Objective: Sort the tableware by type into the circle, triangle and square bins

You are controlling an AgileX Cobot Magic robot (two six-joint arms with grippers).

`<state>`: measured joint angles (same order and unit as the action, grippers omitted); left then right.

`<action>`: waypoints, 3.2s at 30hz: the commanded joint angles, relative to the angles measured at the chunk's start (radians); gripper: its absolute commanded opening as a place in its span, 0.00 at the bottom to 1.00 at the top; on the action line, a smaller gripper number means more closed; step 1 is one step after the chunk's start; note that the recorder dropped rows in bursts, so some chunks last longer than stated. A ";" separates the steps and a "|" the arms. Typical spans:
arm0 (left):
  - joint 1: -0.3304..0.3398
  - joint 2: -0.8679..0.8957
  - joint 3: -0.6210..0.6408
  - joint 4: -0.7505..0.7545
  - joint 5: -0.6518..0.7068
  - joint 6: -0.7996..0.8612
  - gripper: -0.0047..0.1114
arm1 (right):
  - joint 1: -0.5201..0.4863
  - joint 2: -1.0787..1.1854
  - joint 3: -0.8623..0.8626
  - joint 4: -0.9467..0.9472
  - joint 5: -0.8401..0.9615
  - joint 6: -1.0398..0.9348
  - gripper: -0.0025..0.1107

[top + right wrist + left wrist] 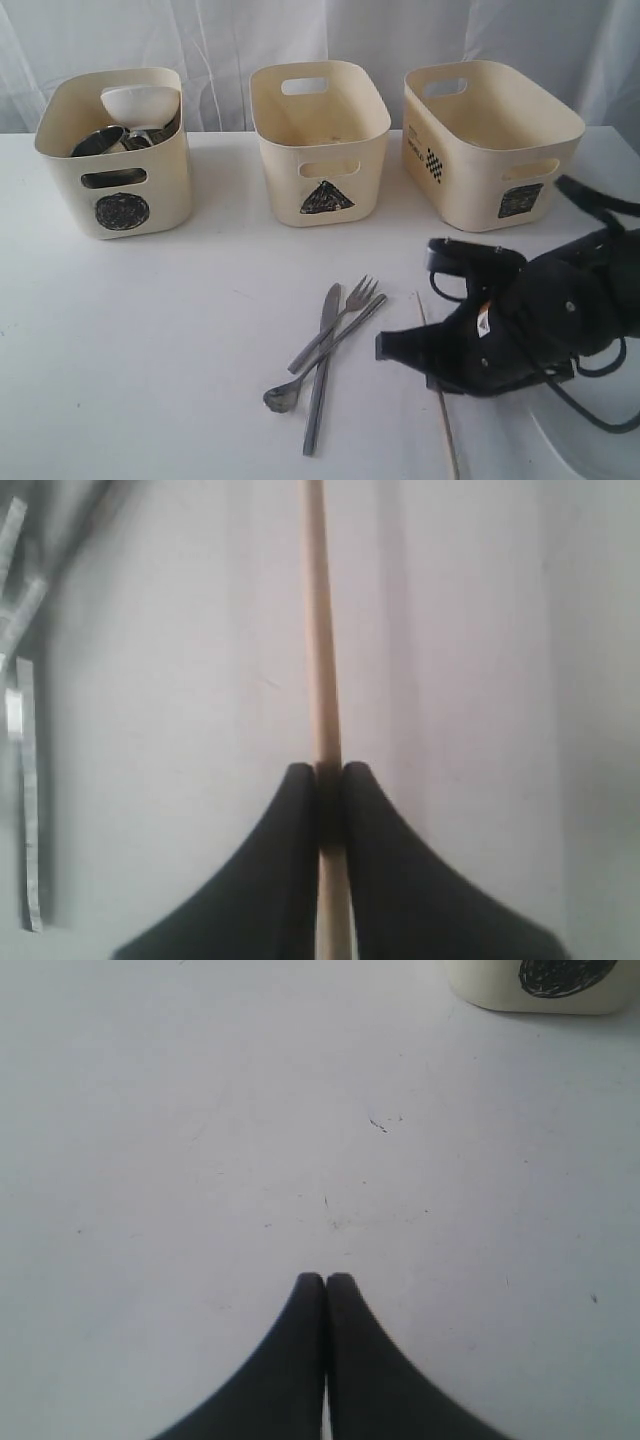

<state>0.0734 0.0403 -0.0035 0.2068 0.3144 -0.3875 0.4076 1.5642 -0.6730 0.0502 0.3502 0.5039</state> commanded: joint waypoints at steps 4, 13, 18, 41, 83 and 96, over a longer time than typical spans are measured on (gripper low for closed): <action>0.005 -0.005 0.003 -0.005 0.021 -0.005 0.04 | 0.001 -0.160 -0.096 0.002 0.002 -0.035 0.02; 0.005 -0.005 0.003 -0.005 0.021 -0.005 0.04 | 0.003 -0.179 -0.267 0.005 -0.350 -0.110 0.02; 0.005 -0.005 0.003 -0.005 0.021 -0.005 0.04 | 0.001 -0.020 -0.336 0.008 -1.002 -0.119 0.02; 0.005 -0.005 0.003 -0.005 0.019 -0.005 0.04 | -0.076 0.591 -0.842 0.220 -1.005 -0.504 0.37; 0.005 -0.005 0.003 -0.005 0.017 -0.005 0.04 | 0.640 0.362 -0.585 0.198 0.620 -1.716 0.33; 0.005 -0.005 0.003 -0.005 0.017 -0.005 0.04 | 0.661 0.436 -0.559 0.135 0.463 -1.710 0.33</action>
<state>0.0734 0.0403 -0.0035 0.2068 0.3144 -0.3875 1.0660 1.9803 -1.2357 0.1929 0.8339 -1.1981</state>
